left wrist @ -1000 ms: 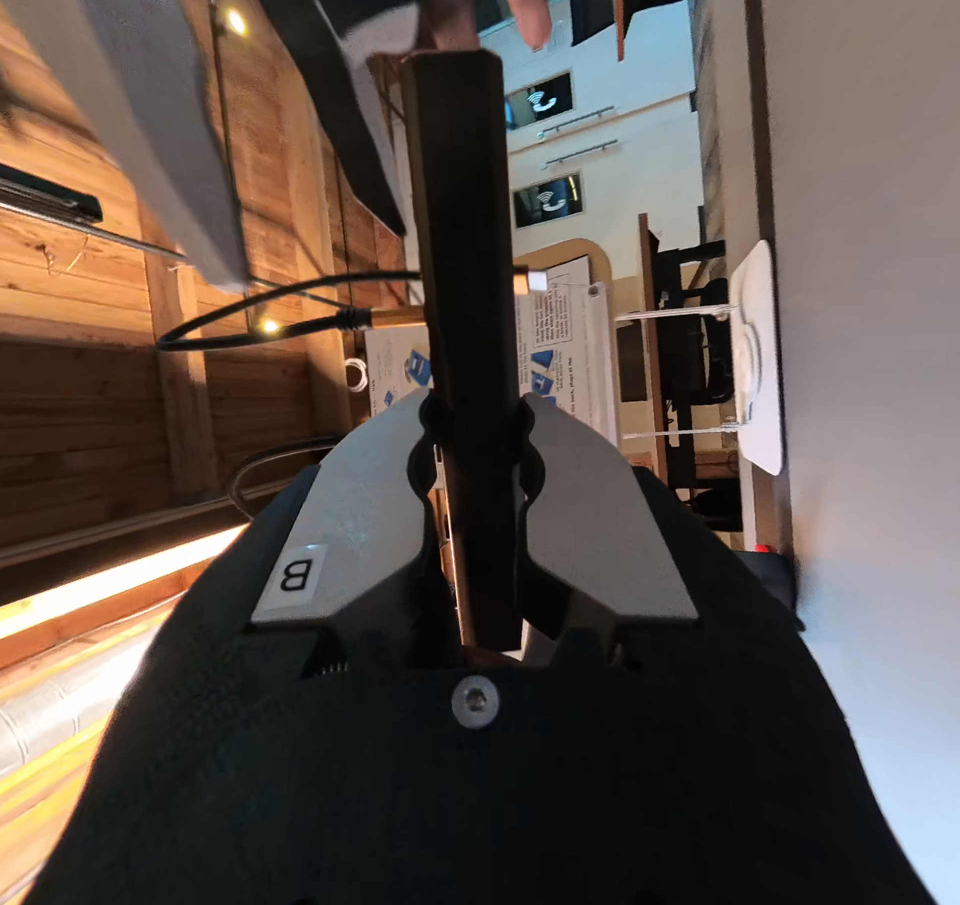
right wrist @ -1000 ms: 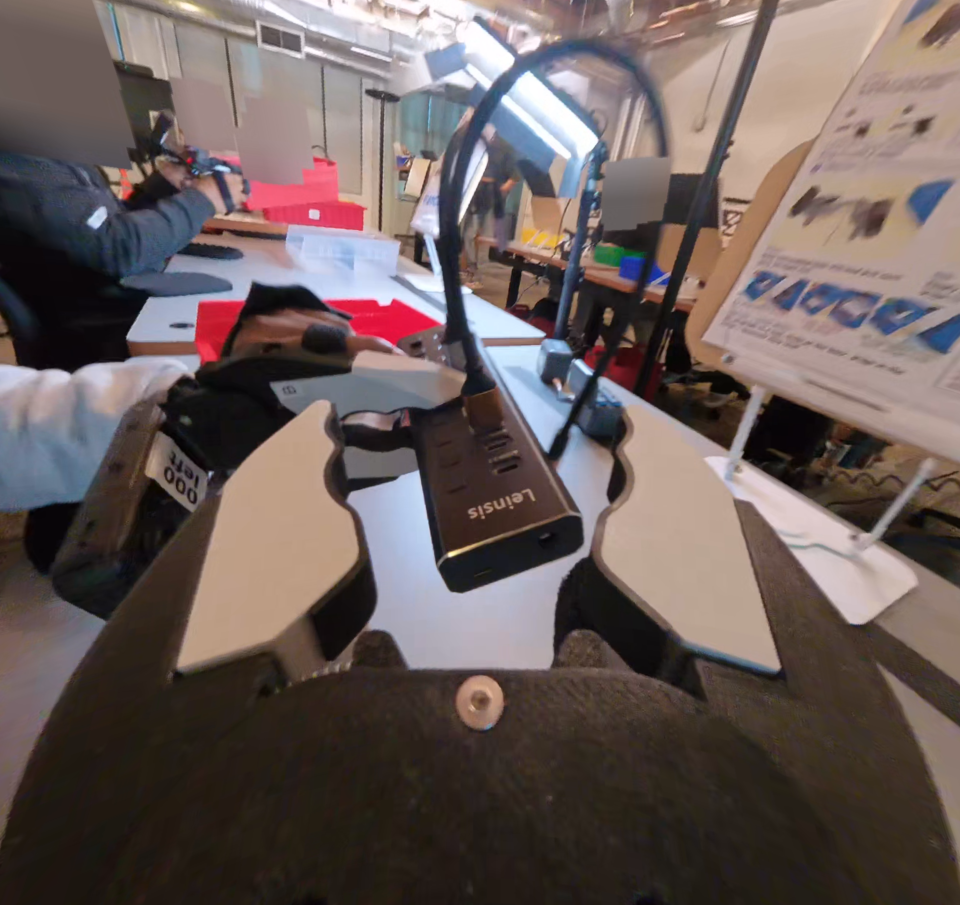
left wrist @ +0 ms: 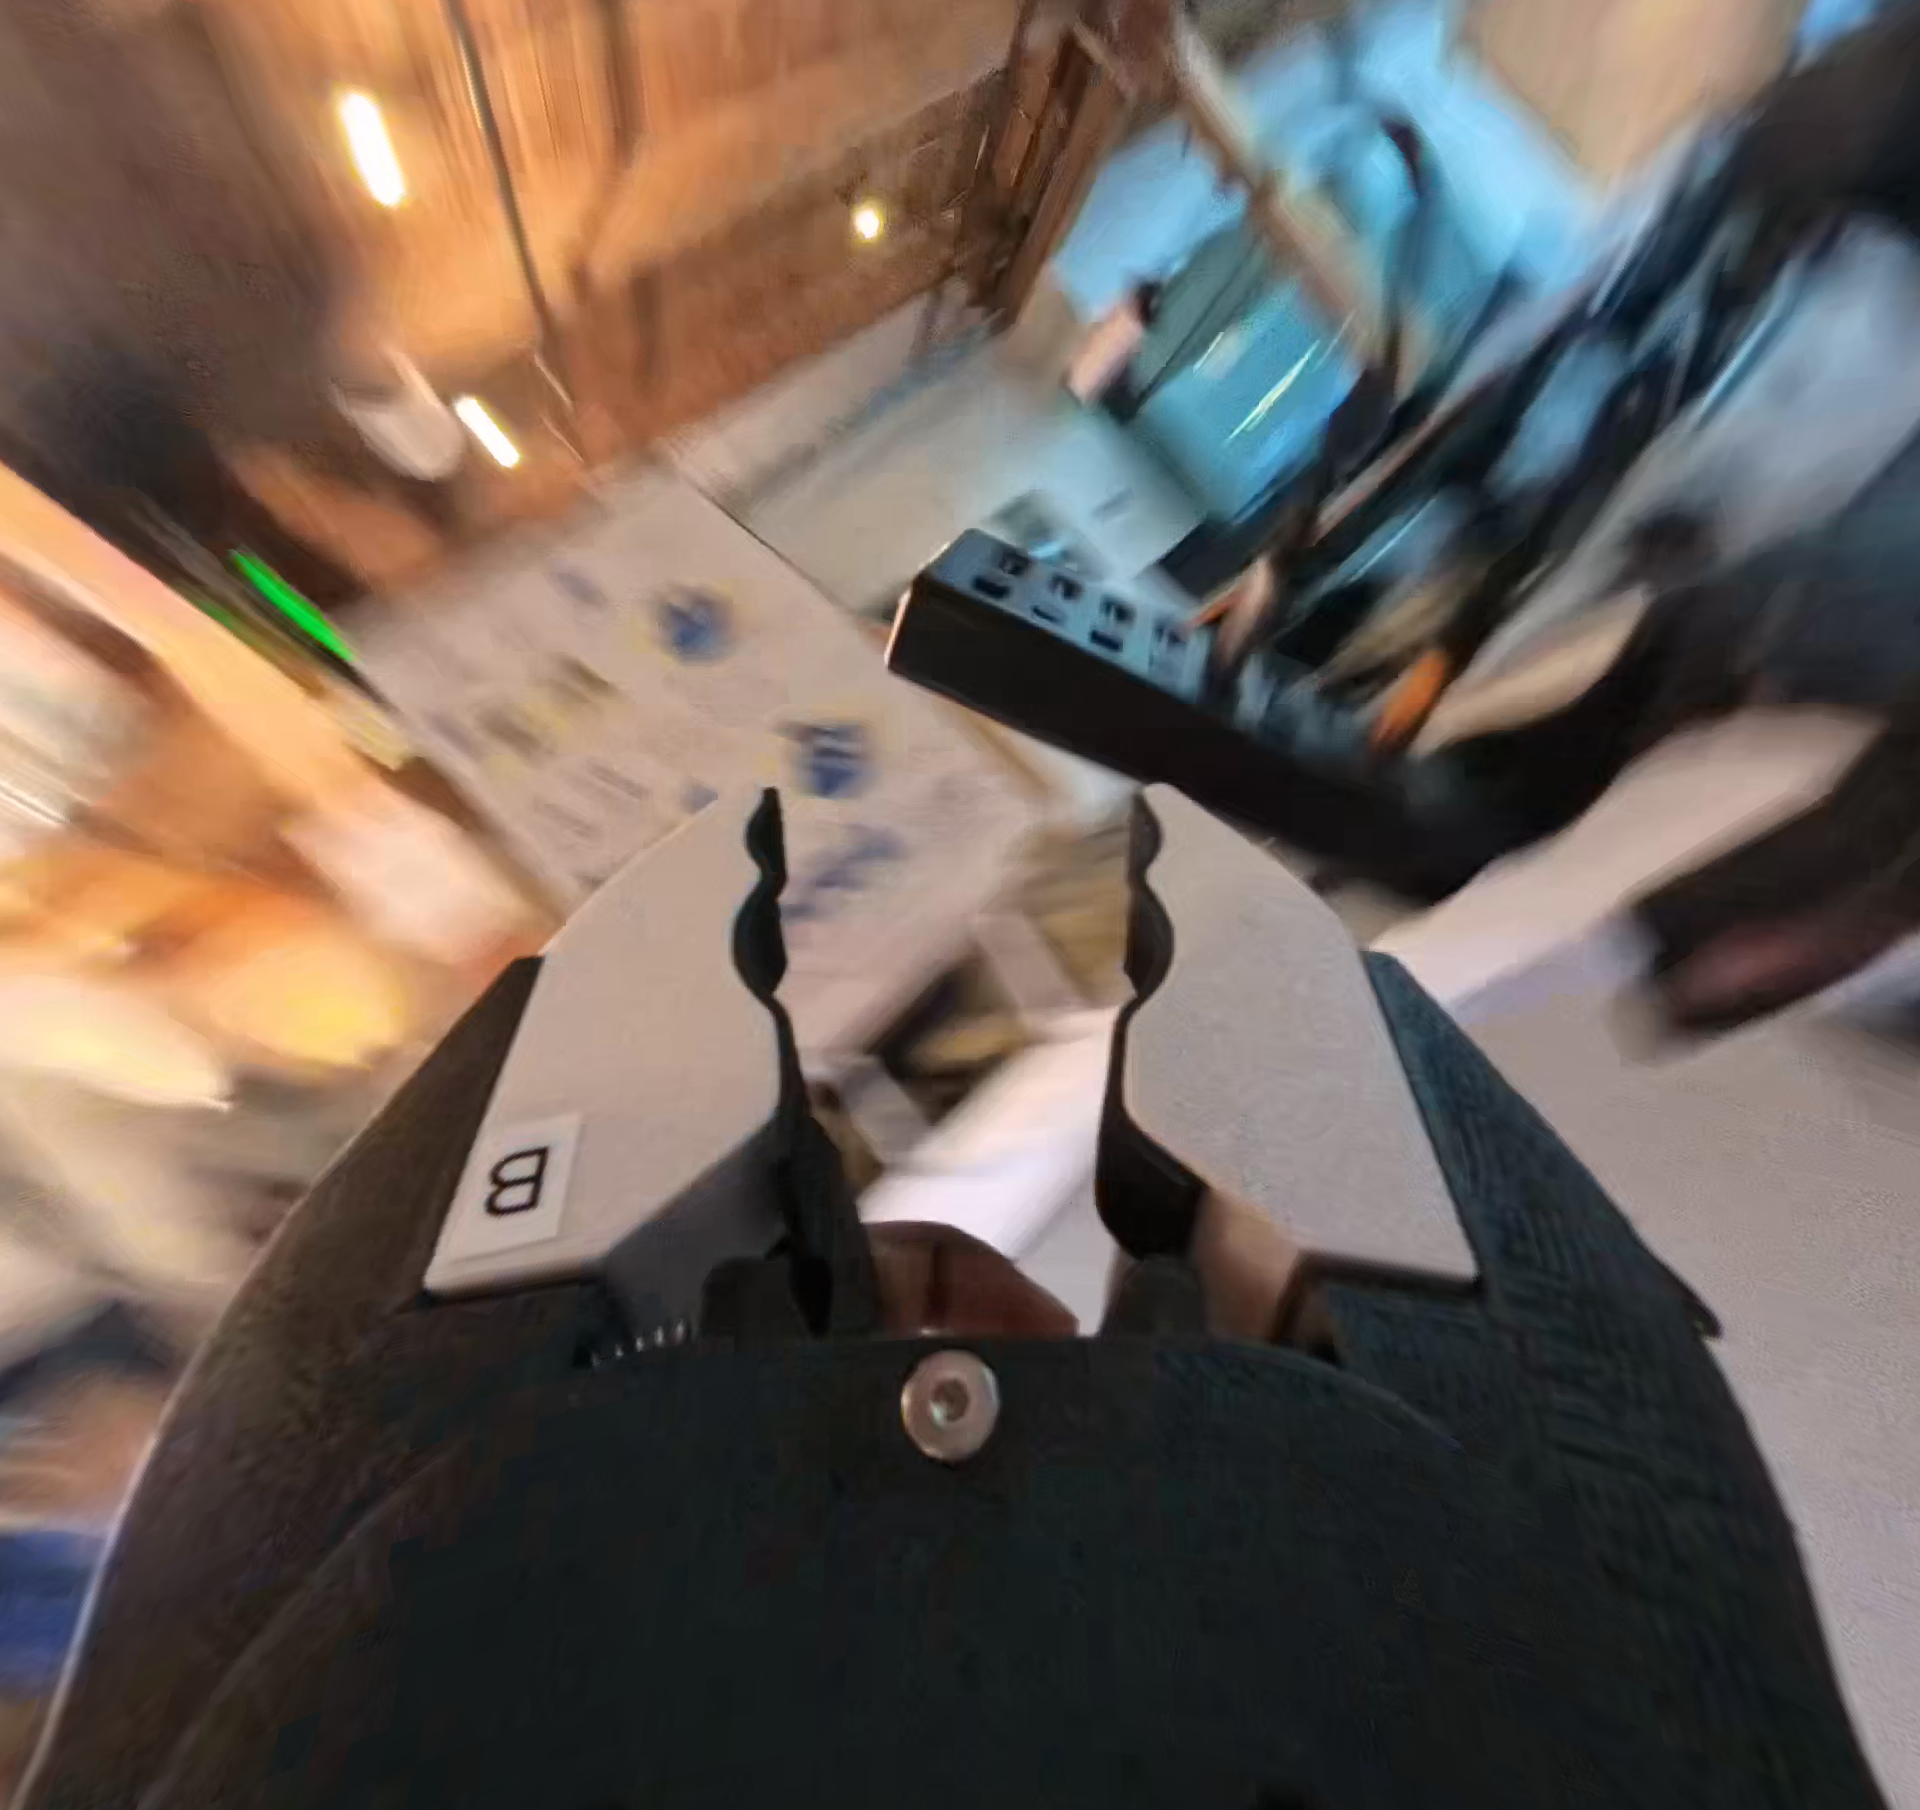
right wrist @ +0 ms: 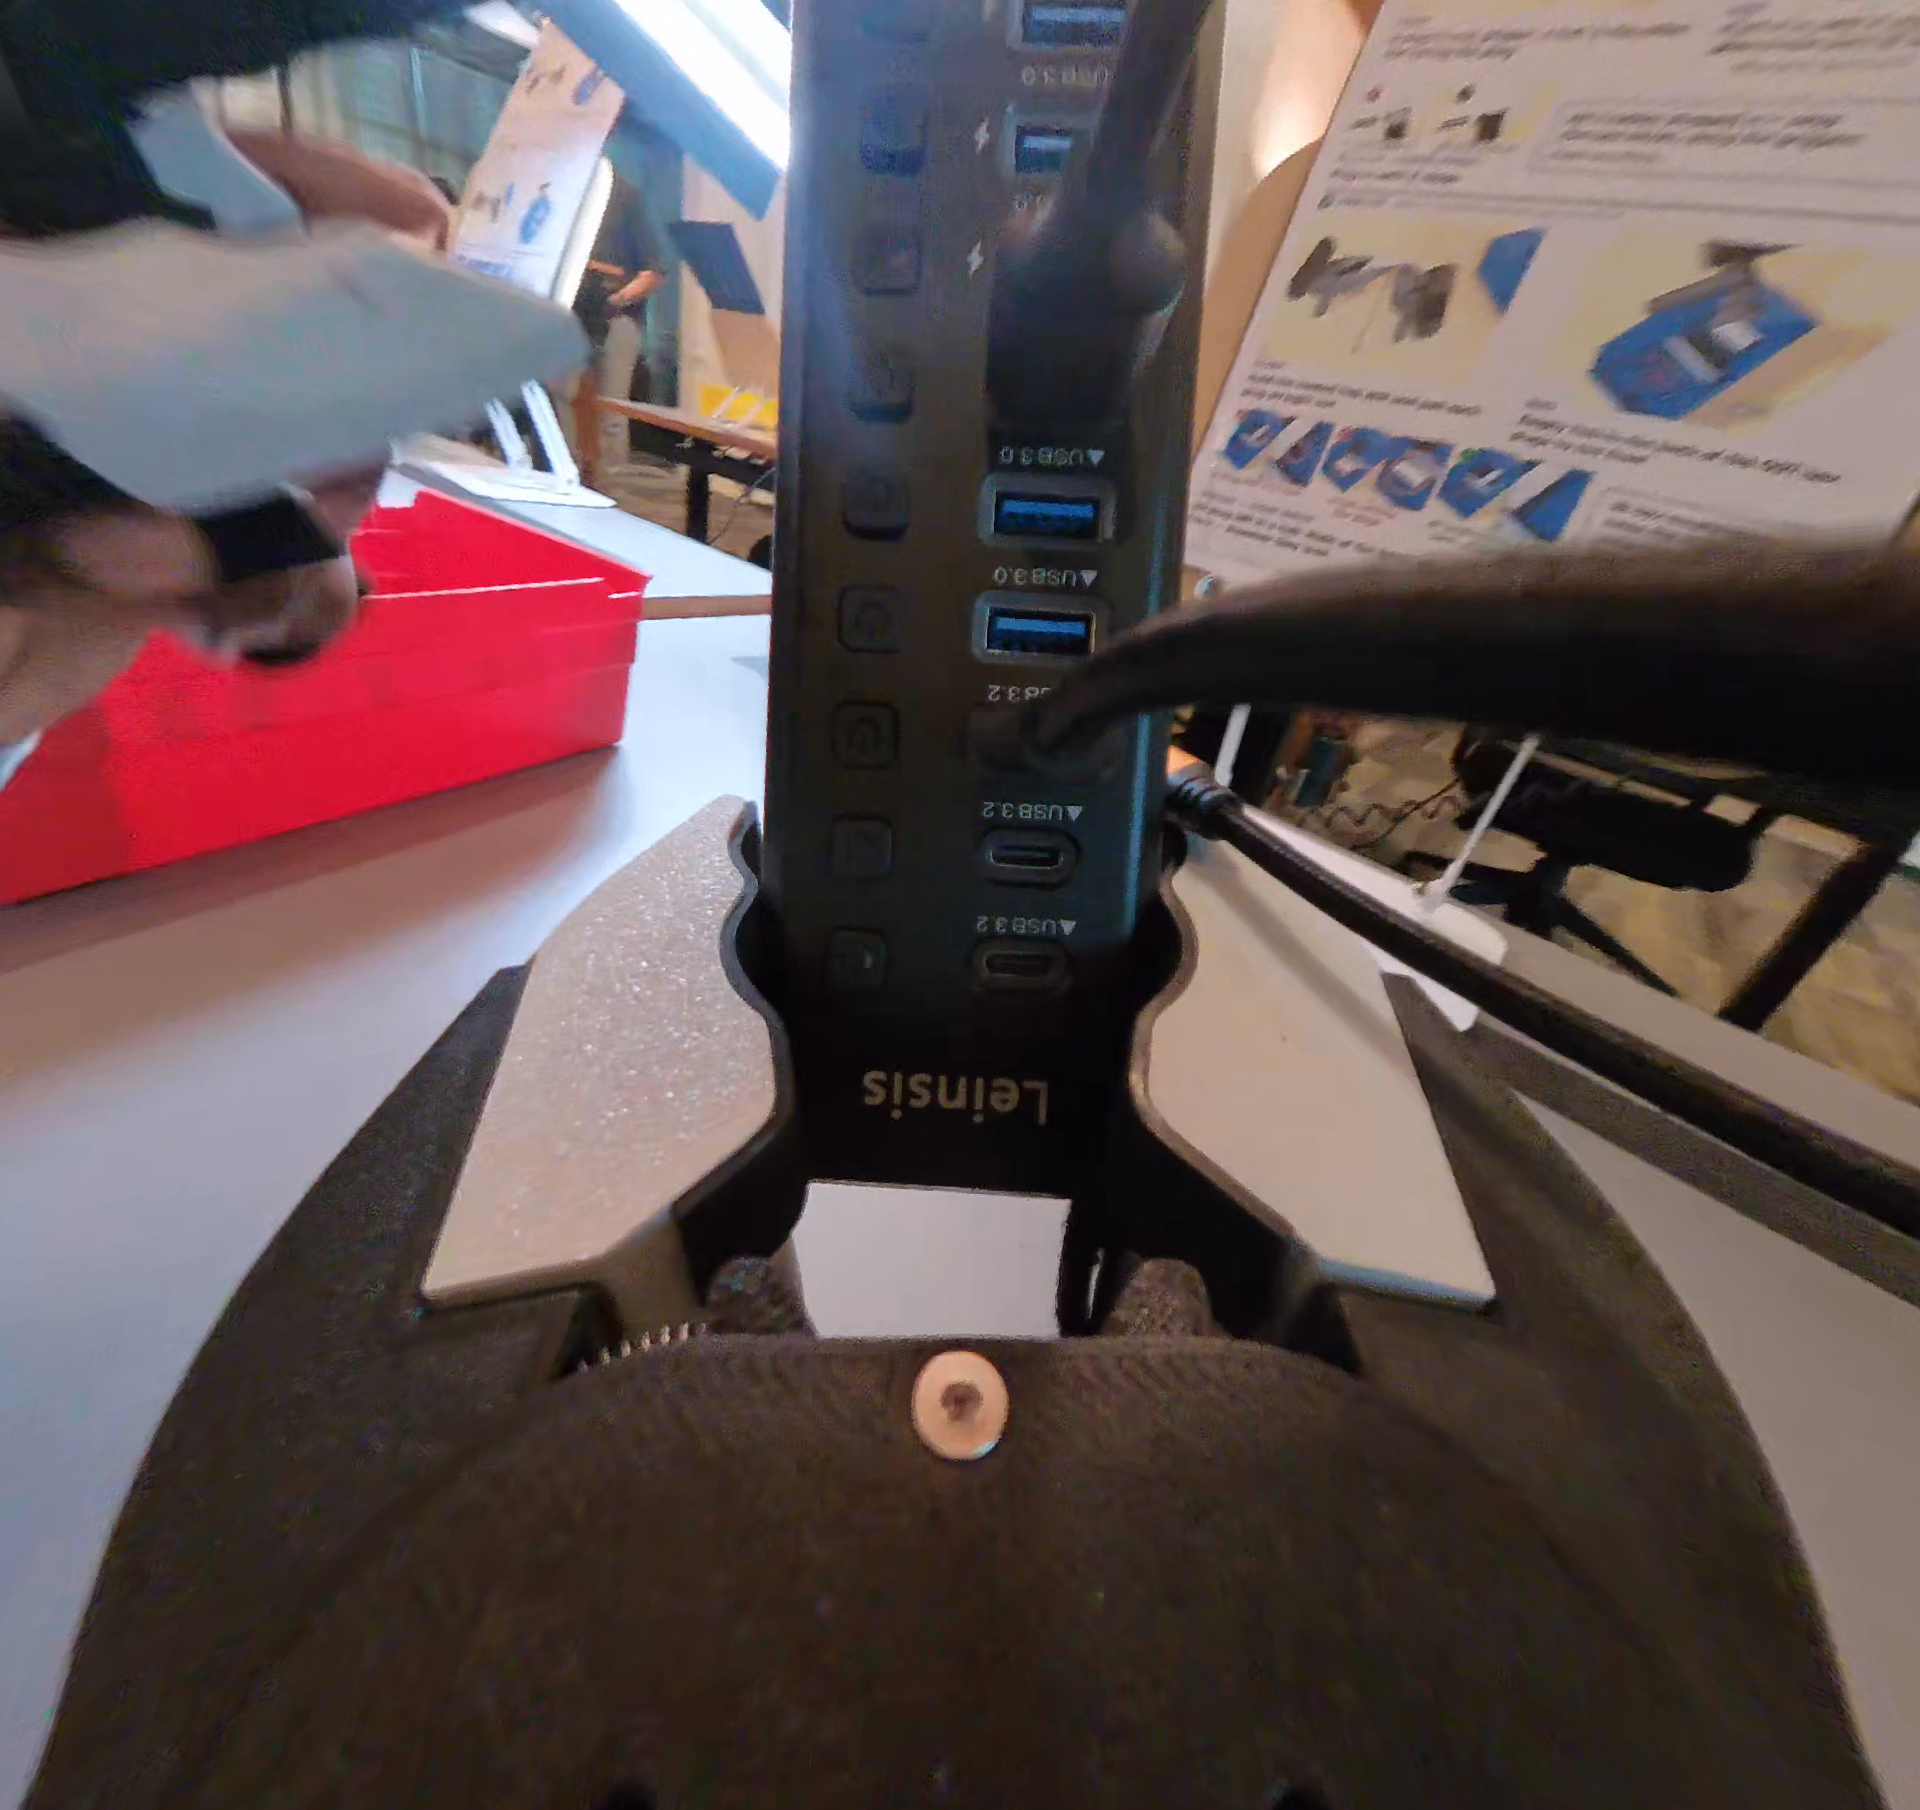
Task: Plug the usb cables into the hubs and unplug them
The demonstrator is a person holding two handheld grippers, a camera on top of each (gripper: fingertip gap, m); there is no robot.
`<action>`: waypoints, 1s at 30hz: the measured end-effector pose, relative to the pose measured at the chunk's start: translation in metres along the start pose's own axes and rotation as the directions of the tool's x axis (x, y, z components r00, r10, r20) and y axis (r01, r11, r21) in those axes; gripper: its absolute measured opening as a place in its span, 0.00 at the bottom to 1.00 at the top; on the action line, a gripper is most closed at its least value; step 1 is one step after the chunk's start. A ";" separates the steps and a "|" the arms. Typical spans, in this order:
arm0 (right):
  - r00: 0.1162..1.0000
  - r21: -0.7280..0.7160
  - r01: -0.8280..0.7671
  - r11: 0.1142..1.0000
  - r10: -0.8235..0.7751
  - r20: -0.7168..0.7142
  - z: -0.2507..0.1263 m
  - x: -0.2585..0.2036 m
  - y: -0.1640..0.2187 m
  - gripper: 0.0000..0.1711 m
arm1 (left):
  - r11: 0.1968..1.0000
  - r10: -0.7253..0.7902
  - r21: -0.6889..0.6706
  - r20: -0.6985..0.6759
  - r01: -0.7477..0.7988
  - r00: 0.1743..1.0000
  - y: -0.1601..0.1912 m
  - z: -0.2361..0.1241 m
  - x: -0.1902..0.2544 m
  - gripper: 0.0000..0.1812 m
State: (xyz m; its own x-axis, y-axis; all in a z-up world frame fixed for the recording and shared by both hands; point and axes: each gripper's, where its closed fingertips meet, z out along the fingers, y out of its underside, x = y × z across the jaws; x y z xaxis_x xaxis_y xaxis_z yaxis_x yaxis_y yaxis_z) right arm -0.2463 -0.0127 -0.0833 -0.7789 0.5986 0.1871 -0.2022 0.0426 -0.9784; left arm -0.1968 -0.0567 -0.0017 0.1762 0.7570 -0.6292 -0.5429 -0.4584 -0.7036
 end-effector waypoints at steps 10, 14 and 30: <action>0.990 -0.017 0.142 0.990 -0.141 0.027 0.006 -0.032 0.007 0.42 | 0.290 -0.933 -0.263 -0.291 0.920 0.211 0.016 0.018 0.066 0.27; 0.982 -0.053 0.190 0.980 -0.189 0.028 0.010 -0.037 0.015 0.42 | 0.441 -0.892 -0.273 -0.239 0.855 0.384 0.032 0.015 0.072 0.17; 0.996 0.087 0.053 0.995 -0.059 0.065 0.009 -0.044 0.002 0.21 | 0.378 -0.920 -0.241 0.013 0.894 0.392 0.094 0.009 0.039 0.16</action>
State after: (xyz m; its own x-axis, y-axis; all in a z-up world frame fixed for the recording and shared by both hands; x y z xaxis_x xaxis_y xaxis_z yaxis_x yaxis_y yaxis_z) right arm -0.2176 -0.0456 -0.0922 -0.8028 0.5414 0.2496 -0.2943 0.0042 -0.9557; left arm -0.2489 -0.0664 -0.0892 0.5579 0.7244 0.4049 0.1507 0.3913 -0.9078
